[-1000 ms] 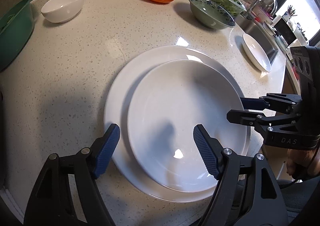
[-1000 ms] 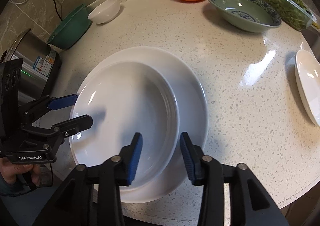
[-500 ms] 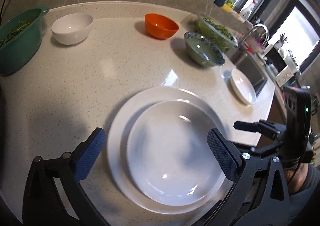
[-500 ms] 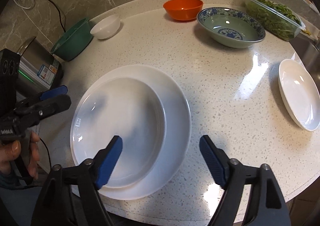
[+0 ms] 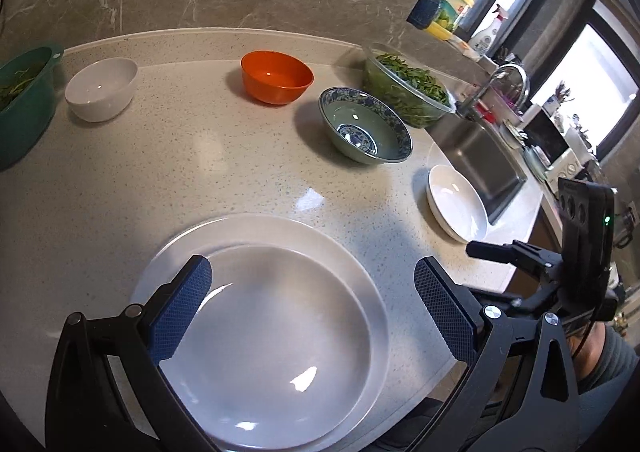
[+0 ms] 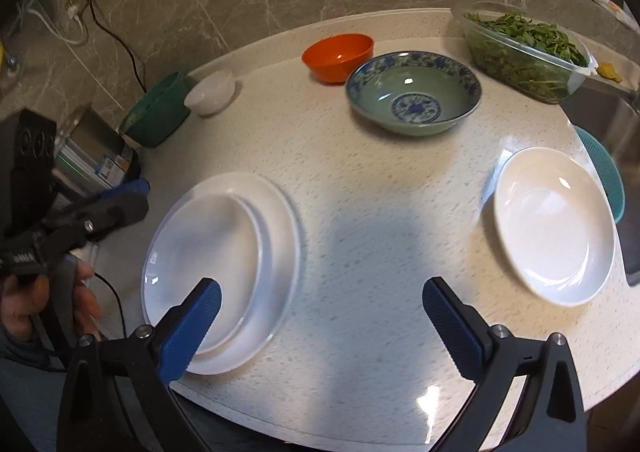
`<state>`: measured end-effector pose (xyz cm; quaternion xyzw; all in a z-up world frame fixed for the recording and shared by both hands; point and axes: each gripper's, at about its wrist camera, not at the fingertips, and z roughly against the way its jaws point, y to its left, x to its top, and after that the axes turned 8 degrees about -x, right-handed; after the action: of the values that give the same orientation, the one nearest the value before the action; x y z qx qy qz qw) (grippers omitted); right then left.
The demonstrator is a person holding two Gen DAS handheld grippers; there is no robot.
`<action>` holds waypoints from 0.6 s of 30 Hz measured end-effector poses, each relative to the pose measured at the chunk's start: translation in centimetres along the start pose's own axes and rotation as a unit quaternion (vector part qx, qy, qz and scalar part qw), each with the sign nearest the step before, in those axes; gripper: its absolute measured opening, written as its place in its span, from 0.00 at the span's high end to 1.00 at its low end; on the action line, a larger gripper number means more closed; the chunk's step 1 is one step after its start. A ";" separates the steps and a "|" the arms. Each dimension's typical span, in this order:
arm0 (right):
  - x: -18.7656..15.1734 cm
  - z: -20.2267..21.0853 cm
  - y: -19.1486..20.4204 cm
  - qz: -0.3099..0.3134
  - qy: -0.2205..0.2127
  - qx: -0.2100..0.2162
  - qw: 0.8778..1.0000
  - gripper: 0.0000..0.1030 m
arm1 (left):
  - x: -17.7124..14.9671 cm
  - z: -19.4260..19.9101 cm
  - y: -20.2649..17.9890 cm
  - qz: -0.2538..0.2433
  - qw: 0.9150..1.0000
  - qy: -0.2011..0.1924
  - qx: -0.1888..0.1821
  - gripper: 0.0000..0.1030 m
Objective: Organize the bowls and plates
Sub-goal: 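Move the left gripper toward the small white dish by the sink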
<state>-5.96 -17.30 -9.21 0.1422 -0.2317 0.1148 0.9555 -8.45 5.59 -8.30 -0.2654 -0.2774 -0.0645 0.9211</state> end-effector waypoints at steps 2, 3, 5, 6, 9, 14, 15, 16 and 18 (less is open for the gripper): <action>0.4 0.4 -2.9 0.003 -0.005 0.027 1.000 0.00 | -0.2 -1.1 -1.6 0.013 1.000 -0.004 0.020 0.00; 0.6 0.5 -3.9 0.008 -0.007 0.038 0.999 0.00 | -0.2 -1.7 -2.2 0.020 0.999 -0.006 0.025 0.00; 1.1 0.9 -6.9 0.027 -0.008 0.064 0.998 0.00 | 0.0 -3.3 -4.2 0.047 0.998 -0.018 0.044 0.00; 1.4 0.9 -8.2 0.035 -0.005 0.078 0.996 0.00 | 0.0 -4.3 -5.6 0.062 0.997 -0.027 0.048 0.00; 2.4 1.4 -13.8 0.037 0.010 0.116 0.993 0.00 | -0.3 -6.5 -9.9 0.089 0.993 -0.043 0.068 0.00; 4.2 2.4 -22.4 -0.008 0.022 0.170 0.985 0.00 | -0.6 -10.9 -15.4 0.124 0.988 -0.015 0.087 0.00; 4.6 2.2 -23.7 -0.015 0.027 0.173 0.984 0.00 | -0.7 -11.7 -16.2 0.128 0.988 -0.006 0.087 0.00; 5.0 2.0 -25.3 -0.022 0.033 0.175 0.984 0.00 | -0.7 -13.0 -17.1 0.136 0.987 0.015 0.089 0.00; 5.7 1.6 -27.3 -0.041 0.039 0.193 0.980 0.01 | -1.1 -14.3 -17.8 0.144 0.985 0.031 0.088 0.00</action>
<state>6.11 -42.42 -11.13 0.3288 -0.1622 0.1239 0.9221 -7.32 -17.07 -10.92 -0.2184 -0.2124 0.0857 0.9486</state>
